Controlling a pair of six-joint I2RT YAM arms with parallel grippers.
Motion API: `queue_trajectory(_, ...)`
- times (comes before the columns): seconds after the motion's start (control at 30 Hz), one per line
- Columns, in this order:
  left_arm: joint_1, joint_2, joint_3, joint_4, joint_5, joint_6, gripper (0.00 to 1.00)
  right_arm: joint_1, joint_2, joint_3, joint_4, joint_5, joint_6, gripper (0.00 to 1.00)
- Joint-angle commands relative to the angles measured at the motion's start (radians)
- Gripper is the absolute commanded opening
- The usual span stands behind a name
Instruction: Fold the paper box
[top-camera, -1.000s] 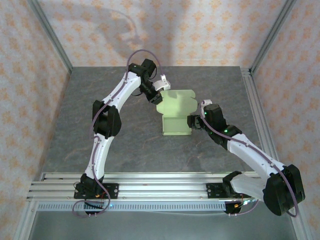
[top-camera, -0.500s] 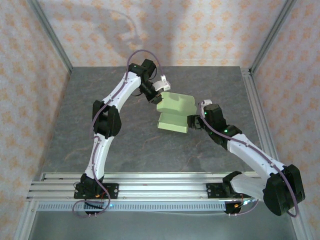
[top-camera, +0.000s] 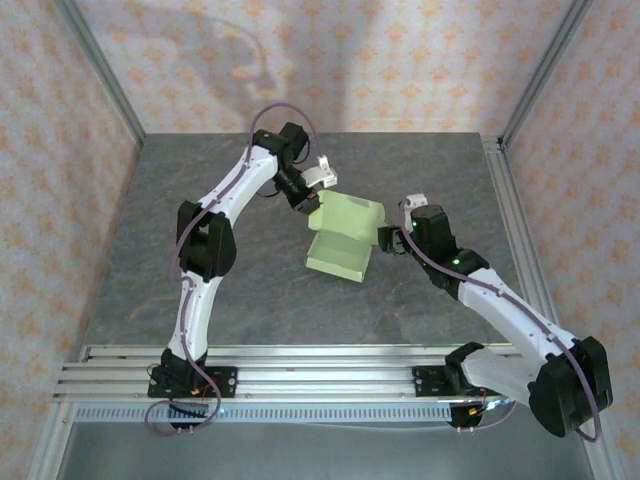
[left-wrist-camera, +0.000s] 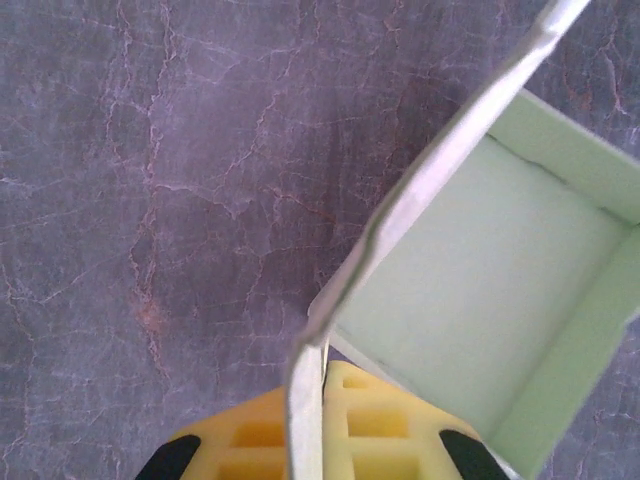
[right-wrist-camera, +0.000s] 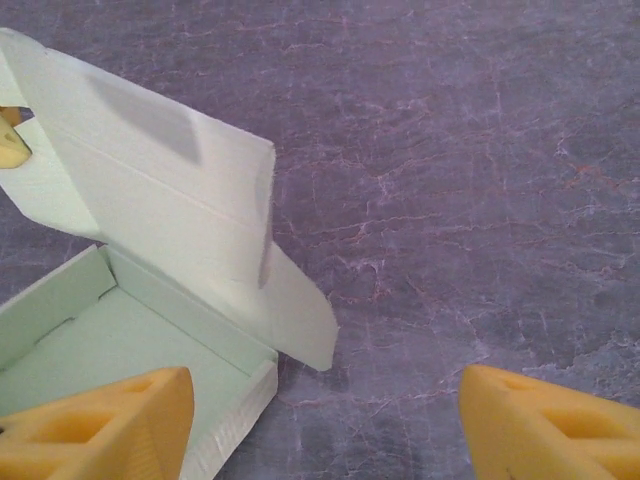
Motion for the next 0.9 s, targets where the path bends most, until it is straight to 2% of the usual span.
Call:
queue_trajectory(0.0, 0.003, -0.057, -0.009, 0.005, 0.011, 0.016, 0.04, -0.006, -0.022, 0.038, -0.025, 0.029, -0.037, 0.7)
queue_trajectory(0.3, 0.003, -0.072, -0.018, -0.005, 0.025, 0.021, 0.05, -0.012, -0.028, 0.057, -0.03, -0.006, -0.169, 0.7)
queue_trajectory(0.57, 0.003, -0.08, -0.042, -0.014, 0.059, 0.024, 0.04, -0.117, 0.068, 0.163, -0.092, -0.245, -0.373, 0.7)
queue_trajectory(0.73, 0.002, -0.081, -0.044, -0.017, 0.063, 0.028, 0.04, -0.184, 0.21, 0.312, -0.252, -0.404, -0.528, 0.69)
queue_trajectory(0.87, 0.004, -0.08, -0.04, -0.022, 0.068, 0.031, 0.04, -0.221, 0.319, 0.421, -0.366, -0.481, -0.624, 0.65)
